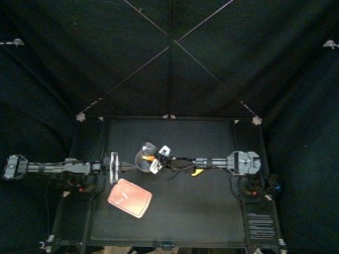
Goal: Pick the fries then place it in the grey bowl
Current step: Drop fries in the grey bowl and return to neutral
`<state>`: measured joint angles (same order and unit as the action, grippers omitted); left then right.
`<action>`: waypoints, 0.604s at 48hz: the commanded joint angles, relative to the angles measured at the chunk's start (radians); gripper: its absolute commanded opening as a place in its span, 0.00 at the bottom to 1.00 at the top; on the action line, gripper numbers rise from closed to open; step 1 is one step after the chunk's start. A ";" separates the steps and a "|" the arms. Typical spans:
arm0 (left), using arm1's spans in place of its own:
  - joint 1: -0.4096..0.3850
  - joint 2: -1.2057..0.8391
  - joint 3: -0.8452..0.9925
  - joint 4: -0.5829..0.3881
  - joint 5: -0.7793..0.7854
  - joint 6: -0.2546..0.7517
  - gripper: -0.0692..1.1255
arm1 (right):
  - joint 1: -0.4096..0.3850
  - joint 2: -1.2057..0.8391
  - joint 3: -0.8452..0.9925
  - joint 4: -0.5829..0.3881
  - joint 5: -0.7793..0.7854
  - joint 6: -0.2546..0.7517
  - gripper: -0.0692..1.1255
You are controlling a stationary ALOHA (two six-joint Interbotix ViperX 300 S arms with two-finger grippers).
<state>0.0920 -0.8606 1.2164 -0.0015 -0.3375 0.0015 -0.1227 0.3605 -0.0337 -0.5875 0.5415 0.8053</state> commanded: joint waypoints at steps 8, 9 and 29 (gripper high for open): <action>0.005 0.003 -0.008 0.000 -0.009 0.000 0.08 | 0.011 -0.014 -0.063 -0.044 0.067 0.002 0.92; 0.005 0.002 -0.008 0.000 -0.009 0.000 0.08 | 0.014 -0.014 -0.064 -0.049 0.077 0.006 0.93; 0.006 0.003 -0.002 0.000 -0.031 -0.003 0.08 | 0.132 -0.149 0.051 -0.089 -0.178 0.014 0.93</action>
<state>0.0951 -0.8606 1.2272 0.0000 -0.3574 0.0000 -0.0107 0.3129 -0.0123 -0.6811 0.4495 0.8191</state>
